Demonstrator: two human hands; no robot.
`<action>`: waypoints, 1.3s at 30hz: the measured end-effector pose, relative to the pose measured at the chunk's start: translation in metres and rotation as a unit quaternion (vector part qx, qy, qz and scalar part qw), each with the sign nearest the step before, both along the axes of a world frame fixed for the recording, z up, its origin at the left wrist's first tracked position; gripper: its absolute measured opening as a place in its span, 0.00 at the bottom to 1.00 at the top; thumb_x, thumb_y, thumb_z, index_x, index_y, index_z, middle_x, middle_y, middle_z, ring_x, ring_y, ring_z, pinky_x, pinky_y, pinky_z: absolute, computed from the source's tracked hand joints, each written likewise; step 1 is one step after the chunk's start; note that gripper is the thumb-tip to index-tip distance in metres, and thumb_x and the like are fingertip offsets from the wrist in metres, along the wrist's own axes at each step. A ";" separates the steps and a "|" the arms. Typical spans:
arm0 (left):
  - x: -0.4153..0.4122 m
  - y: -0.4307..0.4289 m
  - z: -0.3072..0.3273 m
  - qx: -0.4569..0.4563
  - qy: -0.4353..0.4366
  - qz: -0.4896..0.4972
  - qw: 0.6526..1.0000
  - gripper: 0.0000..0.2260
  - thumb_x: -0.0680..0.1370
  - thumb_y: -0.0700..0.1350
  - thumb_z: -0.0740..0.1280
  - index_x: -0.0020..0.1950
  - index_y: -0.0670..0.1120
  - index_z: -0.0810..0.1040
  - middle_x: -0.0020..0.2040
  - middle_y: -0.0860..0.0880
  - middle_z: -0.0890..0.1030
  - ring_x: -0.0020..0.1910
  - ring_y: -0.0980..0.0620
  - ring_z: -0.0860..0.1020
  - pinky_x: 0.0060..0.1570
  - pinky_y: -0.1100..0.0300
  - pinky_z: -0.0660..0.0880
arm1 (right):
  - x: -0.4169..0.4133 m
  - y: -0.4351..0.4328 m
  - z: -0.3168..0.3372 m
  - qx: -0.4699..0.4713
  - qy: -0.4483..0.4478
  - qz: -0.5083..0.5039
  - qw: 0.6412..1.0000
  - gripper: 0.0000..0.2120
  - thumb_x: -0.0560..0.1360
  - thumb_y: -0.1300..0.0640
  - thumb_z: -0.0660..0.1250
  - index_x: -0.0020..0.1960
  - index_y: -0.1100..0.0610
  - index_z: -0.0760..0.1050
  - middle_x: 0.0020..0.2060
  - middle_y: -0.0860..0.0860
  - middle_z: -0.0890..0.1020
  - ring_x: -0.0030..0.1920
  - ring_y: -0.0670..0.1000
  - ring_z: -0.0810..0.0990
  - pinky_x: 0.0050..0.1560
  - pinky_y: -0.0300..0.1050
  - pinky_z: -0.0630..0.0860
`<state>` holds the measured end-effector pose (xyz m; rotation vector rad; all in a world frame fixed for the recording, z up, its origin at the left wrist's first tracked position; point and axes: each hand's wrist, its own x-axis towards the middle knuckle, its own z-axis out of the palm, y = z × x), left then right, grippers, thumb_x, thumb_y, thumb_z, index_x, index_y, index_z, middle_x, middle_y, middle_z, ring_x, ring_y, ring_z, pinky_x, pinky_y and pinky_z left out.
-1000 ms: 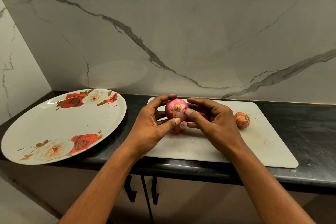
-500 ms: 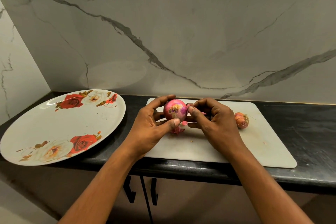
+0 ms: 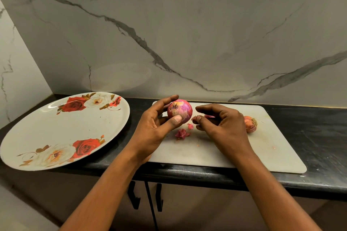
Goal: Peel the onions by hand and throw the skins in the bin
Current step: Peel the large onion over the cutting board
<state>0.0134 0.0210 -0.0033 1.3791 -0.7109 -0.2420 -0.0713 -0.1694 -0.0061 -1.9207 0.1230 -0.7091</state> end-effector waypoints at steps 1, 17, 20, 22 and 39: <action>0.000 0.000 0.000 0.003 -0.004 -0.002 1.000 0.24 0.80 0.37 0.72 0.74 0.50 0.76 0.67 0.47 0.80 0.63 0.48 0.83 0.60 0.54 0.81 | 0.000 0.001 0.002 0.018 0.000 0.012 1.000 0.14 0.78 0.62 0.75 0.63 0.56 0.84 0.52 0.50 0.88 0.47 0.48 0.89 0.49 0.49 0.87; -0.005 0.001 0.002 0.011 -0.024 -0.039 0.999 0.26 0.79 0.37 0.72 0.77 0.47 0.73 0.69 0.51 0.80 0.65 0.48 0.82 0.61 0.54 0.81 | -0.002 0.004 0.007 0.091 0.020 0.102 0.990 0.20 0.81 0.72 0.65 0.68 0.55 0.81 0.55 0.52 0.88 0.51 0.52 0.89 0.53 0.48 0.86; -0.004 0.000 0.000 0.020 -0.032 -0.033 0.999 0.27 0.79 0.37 0.72 0.78 0.47 0.73 0.71 0.50 0.79 0.67 0.47 0.82 0.63 0.52 0.81 | -0.002 0.003 0.008 0.113 0.023 0.104 0.988 0.18 0.83 0.69 0.64 0.69 0.56 0.80 0.56 0.54 0.87 0.50 0.53 0.90 0.52 0.50 0.86; -0.003 0.000 0.000 0.027 -0.038 -0.031 0.998 0.27 0.79 0.38 0.73 0.78 0.49 0.72 0.72 0.50 0.78 0.68 0.47 0.81 0.64 0.51 0.80 | -0.003 0.003 0.009 0.118 0.027 0.112 0.986 0.17 0.82 0.65 0.67 0.70 0.58 0.80 0.57 0.55 0.87 0.50 0.54 0.90 0.52 0.50 0.86; 0.001 0.002 -0.002 0.034 -0.042 -0.056 0.997 0.28 0.79 0.36 0.72 0.78 0.51 0.73 0.74 0.50 0.75 0.69 0.45 0.80 0.64 0.48 0.80 | -0.004 0.000 0.010 0.126 0.028 0.115 0.985 0.19 0.77 0.65 0.74 0.67 0.57 0.82 0.56 0.53 0.88 0.53 0.52 0.89 0.51 0.48 0.86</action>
